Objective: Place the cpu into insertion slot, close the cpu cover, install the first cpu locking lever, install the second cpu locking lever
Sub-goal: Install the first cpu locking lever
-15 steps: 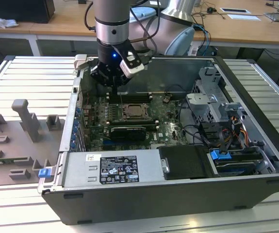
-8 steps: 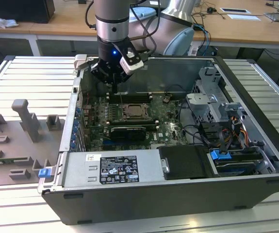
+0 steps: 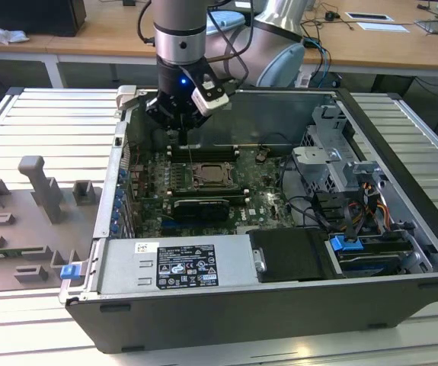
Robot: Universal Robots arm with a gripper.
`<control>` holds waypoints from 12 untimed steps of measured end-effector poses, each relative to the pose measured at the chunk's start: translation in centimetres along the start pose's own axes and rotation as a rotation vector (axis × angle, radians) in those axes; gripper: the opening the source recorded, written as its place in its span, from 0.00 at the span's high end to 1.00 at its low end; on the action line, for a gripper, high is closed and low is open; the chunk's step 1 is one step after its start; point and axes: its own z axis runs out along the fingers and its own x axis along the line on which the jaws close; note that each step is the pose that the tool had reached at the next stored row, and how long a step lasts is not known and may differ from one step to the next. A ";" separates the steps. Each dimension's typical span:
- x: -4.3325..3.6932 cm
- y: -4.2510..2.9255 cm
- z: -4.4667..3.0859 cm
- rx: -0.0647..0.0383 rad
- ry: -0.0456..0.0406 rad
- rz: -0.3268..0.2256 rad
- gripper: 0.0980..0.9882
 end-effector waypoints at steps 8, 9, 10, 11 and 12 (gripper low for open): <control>-1.92 0.06 0.17 0.000 0.0000 0.000 0.99; -2.24 0.04 0.20 0.000 -0.0001 0.000 0.99; -2.48 0.02 0.21 0.000 0.0000 0.000 0.99; -2.73 0.00 0.23 0.000 0.0001 0.000 0.99; -2.93 -0.02 0.25 0.000 0.0000 0.000 0.99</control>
